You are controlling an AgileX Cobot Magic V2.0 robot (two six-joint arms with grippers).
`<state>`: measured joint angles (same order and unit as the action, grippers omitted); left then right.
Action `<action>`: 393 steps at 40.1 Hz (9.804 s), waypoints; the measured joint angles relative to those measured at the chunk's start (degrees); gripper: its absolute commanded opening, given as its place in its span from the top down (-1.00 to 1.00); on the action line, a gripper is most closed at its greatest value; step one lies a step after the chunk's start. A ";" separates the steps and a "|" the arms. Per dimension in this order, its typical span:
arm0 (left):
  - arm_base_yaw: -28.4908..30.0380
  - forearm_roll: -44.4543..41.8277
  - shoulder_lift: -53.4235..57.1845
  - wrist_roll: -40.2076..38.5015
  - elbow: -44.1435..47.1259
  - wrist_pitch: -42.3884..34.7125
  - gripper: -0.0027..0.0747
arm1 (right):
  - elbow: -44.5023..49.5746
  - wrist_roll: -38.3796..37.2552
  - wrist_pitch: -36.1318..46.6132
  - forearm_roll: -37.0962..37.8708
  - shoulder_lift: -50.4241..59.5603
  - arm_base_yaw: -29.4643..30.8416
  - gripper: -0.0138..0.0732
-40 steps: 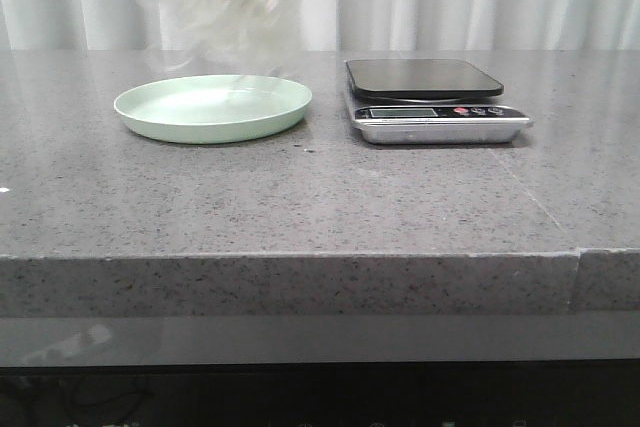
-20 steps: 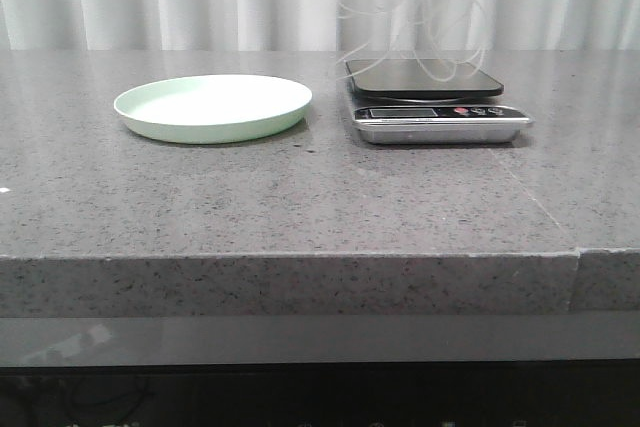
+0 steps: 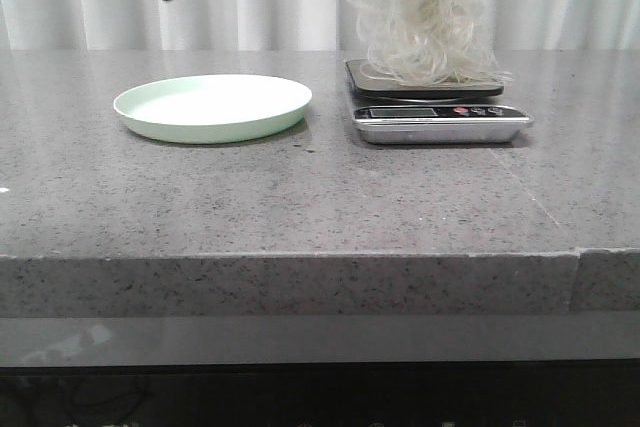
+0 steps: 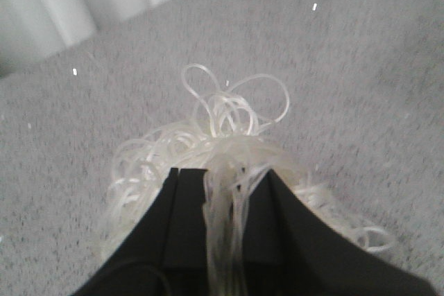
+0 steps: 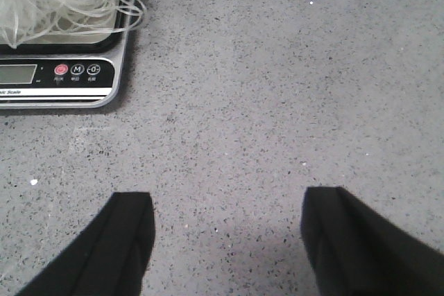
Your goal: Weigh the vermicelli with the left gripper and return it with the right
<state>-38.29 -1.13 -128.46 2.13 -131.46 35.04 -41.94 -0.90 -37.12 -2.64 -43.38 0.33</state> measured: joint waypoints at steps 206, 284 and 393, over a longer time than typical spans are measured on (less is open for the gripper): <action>1.01 1.93 103.73 0.00 83.88 12.20 -0.04 | -68.55 5.84 -15.11 2.64 -72.85 -23.08 0.28; 1.01 1.84 103.73 0.00 83.88 12.20 -0.04 | -83.49 5.93 -2.51 -7.49 -78.01 -36.33 0.31; 1.01 1.84 103.73 0.00 83.88 12.20 0.25 | -7.65 -0.29 -16.78 0.42 14.84 -35.12 0.10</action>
<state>-37.28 0.71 -24.73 2.13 -47.58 47.24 -49.59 -1.19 -53.90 -2.21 -28.55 -34.79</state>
